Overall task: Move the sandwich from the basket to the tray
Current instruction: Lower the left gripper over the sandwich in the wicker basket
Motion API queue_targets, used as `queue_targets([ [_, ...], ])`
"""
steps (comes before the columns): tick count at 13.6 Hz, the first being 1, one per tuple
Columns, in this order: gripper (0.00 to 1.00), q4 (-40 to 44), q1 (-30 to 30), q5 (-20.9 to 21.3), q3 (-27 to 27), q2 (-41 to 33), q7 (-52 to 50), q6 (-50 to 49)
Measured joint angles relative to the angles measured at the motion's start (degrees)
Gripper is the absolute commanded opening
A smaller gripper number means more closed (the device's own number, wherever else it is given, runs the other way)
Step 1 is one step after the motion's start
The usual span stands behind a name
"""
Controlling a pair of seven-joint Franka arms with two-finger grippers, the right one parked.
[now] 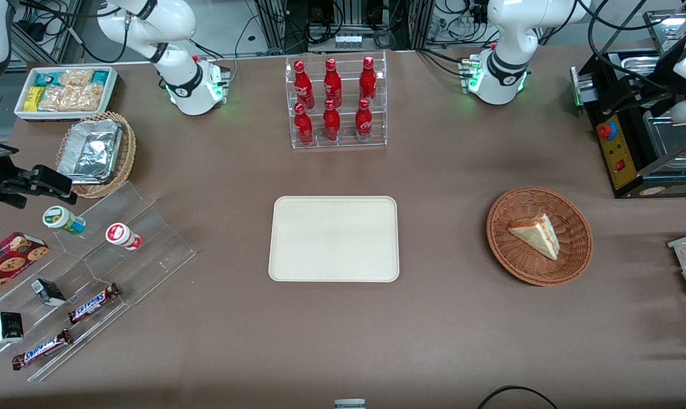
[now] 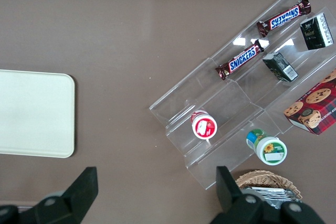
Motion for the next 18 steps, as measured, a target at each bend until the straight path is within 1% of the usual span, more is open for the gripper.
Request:
queue_targets([
  [5, 1.0, 0.4, -0.1, 0.1, 0.0, 1.8, 0.2, -0.3],
  [8, 1.0, 0.2, 0.1, 0.1, 0.2, 5.8, -2.5, -0.1],
  [10, 1.0, -0.1, 0.1, 0.2, 0.3, 9.4, -9.5, 1.2],
  [12, 1.0, -2.3, 0.1, 0.2, 0.3, 11.8, -17.0, 5.1],
  [14, 1.0, -6.3, 0.4, 0.2, 0.5, 12.8, -25.3, 11.0],
  [16, 1.0, -11.5, 1.0, 0.2, 0.8, 13.4, -33.3, 18.9],
  [18, 1.0, -15.6, 2.1, 0.2, 1.0, 14.3, -36.5, 24.4],
])
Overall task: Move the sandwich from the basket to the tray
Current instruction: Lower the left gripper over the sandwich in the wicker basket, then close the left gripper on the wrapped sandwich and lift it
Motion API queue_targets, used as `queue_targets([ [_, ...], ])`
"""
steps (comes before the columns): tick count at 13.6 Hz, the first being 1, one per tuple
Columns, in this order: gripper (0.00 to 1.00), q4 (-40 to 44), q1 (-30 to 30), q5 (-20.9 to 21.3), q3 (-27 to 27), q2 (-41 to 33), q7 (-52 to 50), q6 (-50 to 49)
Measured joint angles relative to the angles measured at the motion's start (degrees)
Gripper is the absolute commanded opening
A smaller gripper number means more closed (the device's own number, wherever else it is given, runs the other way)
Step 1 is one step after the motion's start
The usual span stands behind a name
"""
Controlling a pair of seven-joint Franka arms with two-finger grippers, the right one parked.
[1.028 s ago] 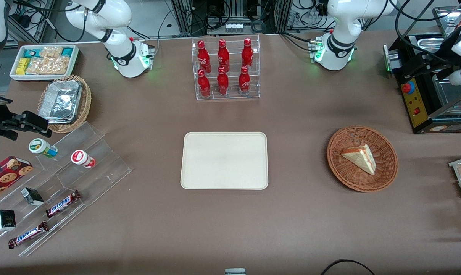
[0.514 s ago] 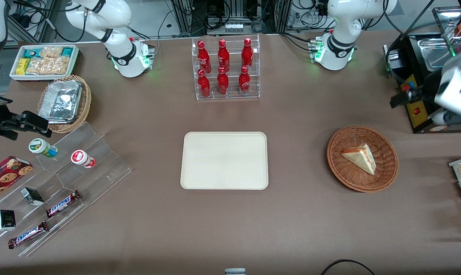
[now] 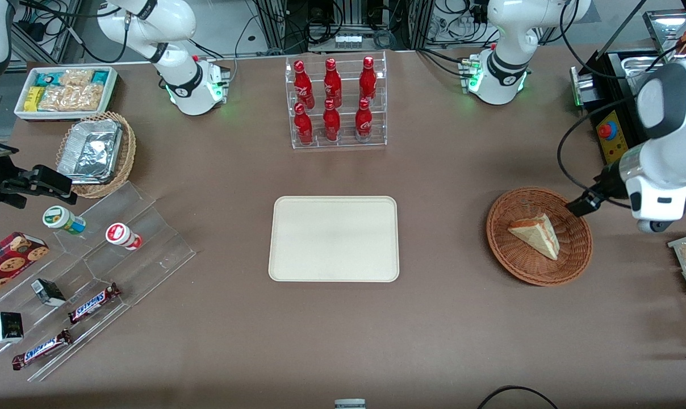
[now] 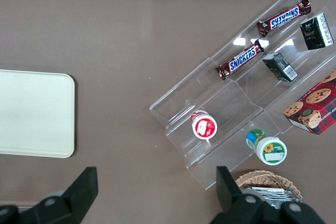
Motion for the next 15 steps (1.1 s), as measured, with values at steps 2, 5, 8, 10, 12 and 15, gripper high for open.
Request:
queue_targets([
  [2, 1.0, -3.4, 1.1, 0.0, 0.2, 0.7, -1.3, 4.6],
  [5, 1.0, -10.0, 2.4, 0.7, 0.4, 1.6, -4.3, 13.4],
  [8, 1.0, -12.3, 2.7, 0.8, 0.3, 4.2, -10.2, 19.5],
  [10, 1.0, -13.0, 2.0, 0.9, -0.2, 5.8, -12.9, 22.5],
  [12, 1.0, -15.2, 1.1, 0.9, -0.3, 6.7, -15.0, 27.0],
  [15, 1.0, -17.3, 0.8, 0.9, -0.3, 7.4, -15.7, 29.6],
])
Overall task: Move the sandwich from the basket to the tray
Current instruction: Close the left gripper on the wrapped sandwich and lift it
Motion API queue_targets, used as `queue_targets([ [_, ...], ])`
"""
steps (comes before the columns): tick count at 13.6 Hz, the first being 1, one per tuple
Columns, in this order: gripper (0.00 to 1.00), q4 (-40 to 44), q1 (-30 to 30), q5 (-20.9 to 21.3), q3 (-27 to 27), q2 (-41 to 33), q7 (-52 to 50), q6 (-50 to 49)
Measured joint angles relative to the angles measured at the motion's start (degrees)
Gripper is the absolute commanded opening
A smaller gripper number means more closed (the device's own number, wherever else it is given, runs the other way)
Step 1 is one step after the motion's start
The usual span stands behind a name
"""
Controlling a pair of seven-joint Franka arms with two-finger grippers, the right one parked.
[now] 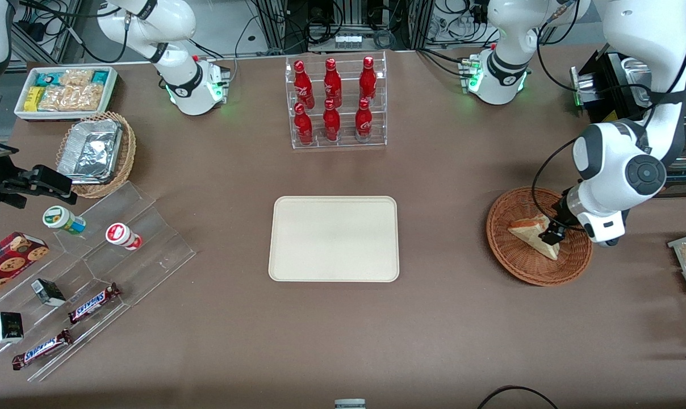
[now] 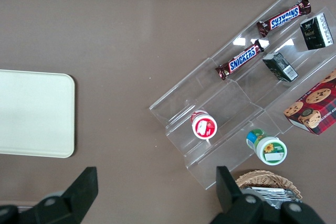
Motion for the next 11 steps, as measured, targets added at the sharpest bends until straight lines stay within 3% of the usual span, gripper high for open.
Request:
queue_targets([
  [8, 0.97, -0.2, -1.3, 0.1, 0.0, 1.9, -0.1, 0.1],
  [9, 0.67, -0.2, -1.4, 0.1, 0.0, 2.1, -0.2, 0.2],
  [10, 0.3, -0.2, -1.4, 0.1, 0.0, 2.3, -0.2, 0.2],
  [11, 0.14, -0.2, -1.4, 0.1, 0.0, 2.5, -0.3, 0.2],
])
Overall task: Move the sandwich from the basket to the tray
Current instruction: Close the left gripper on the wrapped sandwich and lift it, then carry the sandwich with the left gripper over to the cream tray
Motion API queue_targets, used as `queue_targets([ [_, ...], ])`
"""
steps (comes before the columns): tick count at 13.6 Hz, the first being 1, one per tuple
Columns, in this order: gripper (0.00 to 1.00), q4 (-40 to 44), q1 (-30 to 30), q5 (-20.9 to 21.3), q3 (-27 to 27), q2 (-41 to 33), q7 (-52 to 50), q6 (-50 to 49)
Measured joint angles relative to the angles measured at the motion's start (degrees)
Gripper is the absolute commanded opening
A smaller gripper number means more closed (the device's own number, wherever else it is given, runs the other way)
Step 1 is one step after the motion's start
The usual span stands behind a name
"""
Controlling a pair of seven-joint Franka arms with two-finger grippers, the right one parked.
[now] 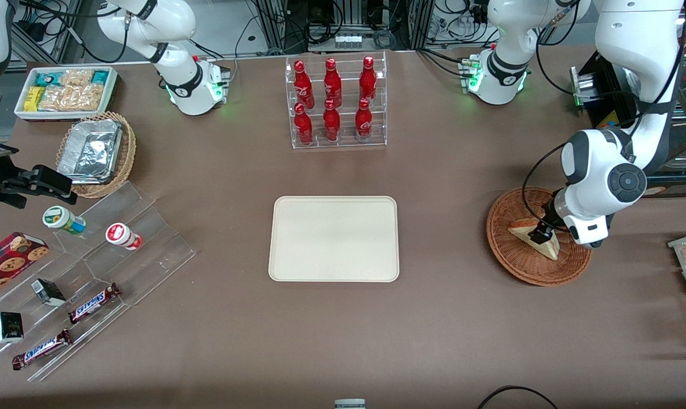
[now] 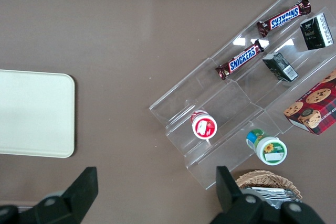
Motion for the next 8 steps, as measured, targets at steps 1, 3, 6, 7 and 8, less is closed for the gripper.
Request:
queue_targets([
  [1, 0.13, 0.0, 0.0, 0.0, 0.0, 0.1, -0.1, 0.1],
  [3, 0.11, 0.6, 0.0, 0.0, 0.0, 0.1, -0.5, 0.3],
  [6, 0.08, 2.9, -1.2, 0.4, 0.0, 0.1, -0.7, -3.0],
  [7, 0.07, 4.2, -1.8, 1.2, -0.1, 0.0, -1.0, -5.9],
  [8, 0.07, 5.8, -2.5, 1.9, -0.1, -0.1, -1.5, -9.0],
])
